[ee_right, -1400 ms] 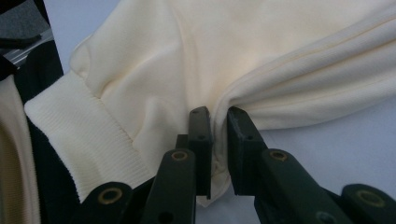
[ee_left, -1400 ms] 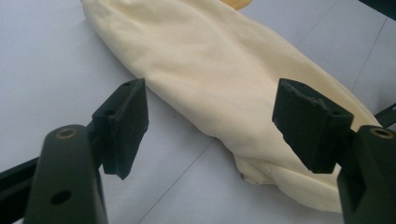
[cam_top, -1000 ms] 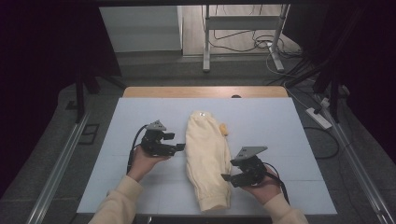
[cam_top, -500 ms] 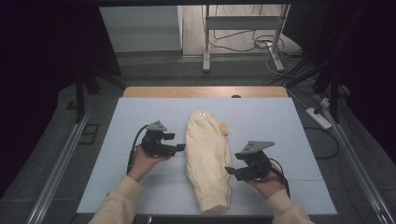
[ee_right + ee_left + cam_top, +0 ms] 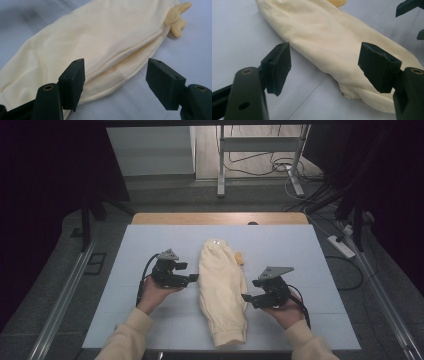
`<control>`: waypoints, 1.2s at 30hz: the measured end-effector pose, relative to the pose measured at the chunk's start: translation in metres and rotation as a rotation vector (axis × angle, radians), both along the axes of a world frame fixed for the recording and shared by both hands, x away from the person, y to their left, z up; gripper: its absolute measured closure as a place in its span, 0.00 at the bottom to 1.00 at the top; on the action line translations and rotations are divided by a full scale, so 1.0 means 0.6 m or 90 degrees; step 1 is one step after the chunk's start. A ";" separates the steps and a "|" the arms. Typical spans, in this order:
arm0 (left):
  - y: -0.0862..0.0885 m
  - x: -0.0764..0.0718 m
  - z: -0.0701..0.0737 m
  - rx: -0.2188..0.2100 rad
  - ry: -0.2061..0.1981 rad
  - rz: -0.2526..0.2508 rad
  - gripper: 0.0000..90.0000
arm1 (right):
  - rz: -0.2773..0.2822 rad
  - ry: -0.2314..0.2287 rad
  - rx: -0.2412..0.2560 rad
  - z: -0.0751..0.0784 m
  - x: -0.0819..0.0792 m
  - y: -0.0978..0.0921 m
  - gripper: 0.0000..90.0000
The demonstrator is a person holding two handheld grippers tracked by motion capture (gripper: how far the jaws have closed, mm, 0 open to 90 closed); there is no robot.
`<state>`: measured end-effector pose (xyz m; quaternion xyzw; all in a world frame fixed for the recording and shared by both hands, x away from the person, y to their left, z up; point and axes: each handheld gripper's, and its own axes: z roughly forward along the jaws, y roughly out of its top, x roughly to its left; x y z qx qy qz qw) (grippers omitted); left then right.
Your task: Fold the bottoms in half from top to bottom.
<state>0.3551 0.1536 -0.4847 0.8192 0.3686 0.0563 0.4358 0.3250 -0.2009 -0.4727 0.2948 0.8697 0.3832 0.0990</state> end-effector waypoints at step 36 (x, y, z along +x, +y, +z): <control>-0.025 0.084 0.024 0.008 0.006 0.004 0.29 | -0.045 0.027 0.005 0.019 0.139 0.037 0.35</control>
